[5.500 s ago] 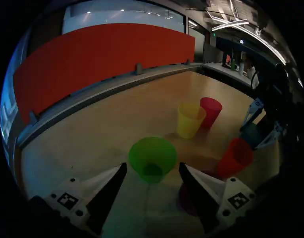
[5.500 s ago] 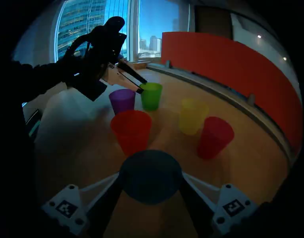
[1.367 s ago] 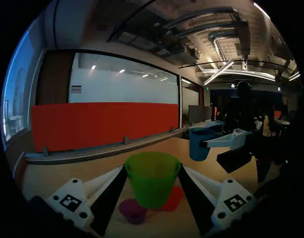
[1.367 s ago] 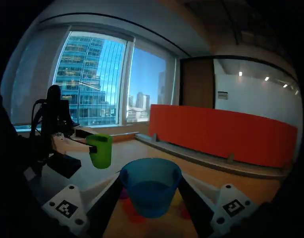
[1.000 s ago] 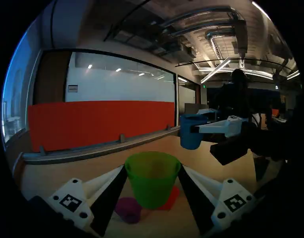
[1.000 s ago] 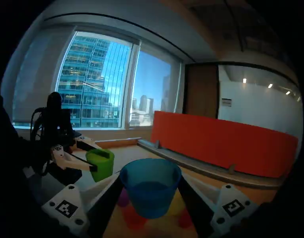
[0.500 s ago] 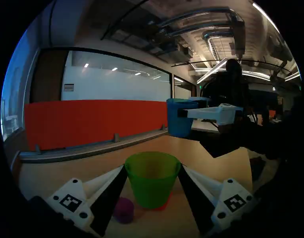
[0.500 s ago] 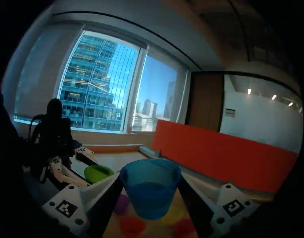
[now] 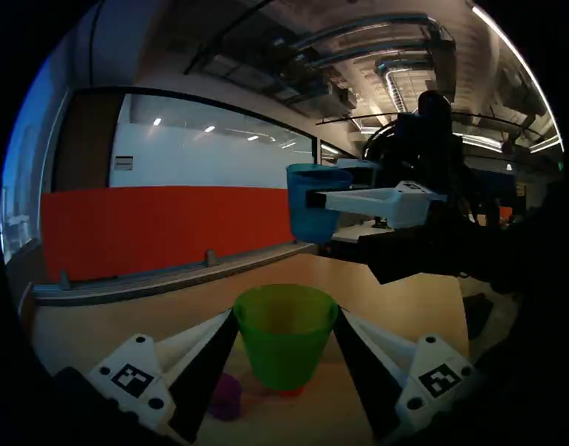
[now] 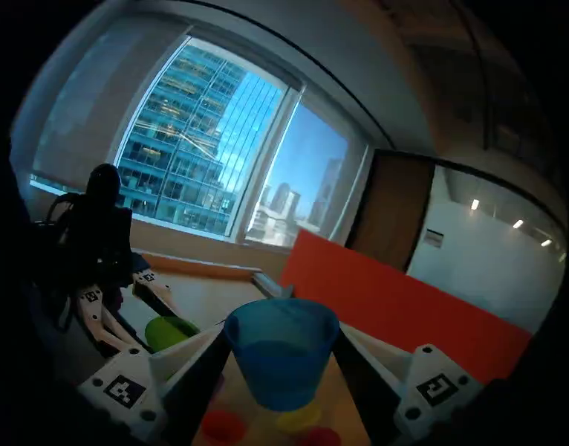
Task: Pour water
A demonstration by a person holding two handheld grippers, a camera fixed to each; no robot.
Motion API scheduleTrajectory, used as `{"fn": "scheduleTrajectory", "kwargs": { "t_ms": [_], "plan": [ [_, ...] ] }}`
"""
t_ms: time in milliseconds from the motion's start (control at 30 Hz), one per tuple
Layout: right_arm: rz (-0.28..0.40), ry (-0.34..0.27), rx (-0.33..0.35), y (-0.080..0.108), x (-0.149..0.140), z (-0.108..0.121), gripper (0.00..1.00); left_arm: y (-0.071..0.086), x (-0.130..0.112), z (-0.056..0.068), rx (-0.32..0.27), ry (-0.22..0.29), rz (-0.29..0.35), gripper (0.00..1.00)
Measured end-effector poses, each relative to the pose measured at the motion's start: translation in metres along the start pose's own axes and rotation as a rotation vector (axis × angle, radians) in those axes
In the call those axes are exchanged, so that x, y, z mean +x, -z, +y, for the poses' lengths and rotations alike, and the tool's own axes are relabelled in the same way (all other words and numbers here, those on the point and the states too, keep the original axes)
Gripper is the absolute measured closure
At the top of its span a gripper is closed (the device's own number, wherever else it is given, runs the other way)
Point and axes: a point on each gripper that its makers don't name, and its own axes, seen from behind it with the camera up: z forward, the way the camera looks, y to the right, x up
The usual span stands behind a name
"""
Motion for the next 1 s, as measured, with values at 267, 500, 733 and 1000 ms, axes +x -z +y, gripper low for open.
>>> {"fn": "scheduleTrajectory", "kwargs": {
  "t_ms": [267,500,733,1000],
  "plan": [
    [-0.003,0.094,-0.003,-0.005,0.009,0.002,0.09,-0.005,0.003,0.005,-0.01,-0.002,0.0,0.12],
    [-0.003,0.178,-0.004,-0.008,0.017,0.003,0.09,-0.009,0.006,0.008,-0.016,-0.017,-0.003,0.12],
    [-0.015,0.265,-0.011,-0.012,0.019,0.004,0.09,-0.013,0.013,0.01,-0.022,-0.016,0.006,0.11],
    [-0.019,0.353,-0.01,-0.018,0.028,-0.002,0.09,-0.016,0.017,0.014,-0.033,-0.02,0.015,0.11]
  ]
}}
